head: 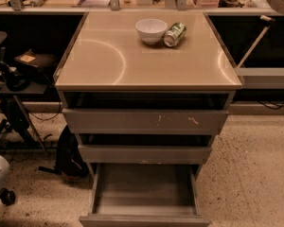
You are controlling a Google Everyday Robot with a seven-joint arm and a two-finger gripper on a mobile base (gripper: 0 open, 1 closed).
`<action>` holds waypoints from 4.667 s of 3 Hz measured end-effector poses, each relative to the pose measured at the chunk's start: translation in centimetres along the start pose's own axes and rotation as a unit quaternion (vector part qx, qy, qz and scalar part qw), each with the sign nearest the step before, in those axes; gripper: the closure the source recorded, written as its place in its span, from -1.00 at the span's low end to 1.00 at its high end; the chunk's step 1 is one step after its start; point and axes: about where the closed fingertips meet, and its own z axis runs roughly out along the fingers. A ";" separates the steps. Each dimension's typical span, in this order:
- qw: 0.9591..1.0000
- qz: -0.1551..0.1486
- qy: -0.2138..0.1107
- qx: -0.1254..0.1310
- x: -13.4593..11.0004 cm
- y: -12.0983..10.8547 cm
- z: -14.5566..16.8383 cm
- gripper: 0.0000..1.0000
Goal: Place pepsi can into bottom drawer
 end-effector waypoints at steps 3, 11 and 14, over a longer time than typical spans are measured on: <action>0.995 0.009 0.080 0.055 5.2 3.0 -3.9 1.00; 0.892 0.108 0.399 0.182 39.1 22.2 -27.7 1.00; 0.869 0.222 0.410 0.164 54.2 28.1 -25.6 1.00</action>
Offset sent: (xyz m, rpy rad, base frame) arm 0.0021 -0.0296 -0.0657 -0.0351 0.0759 -0.1218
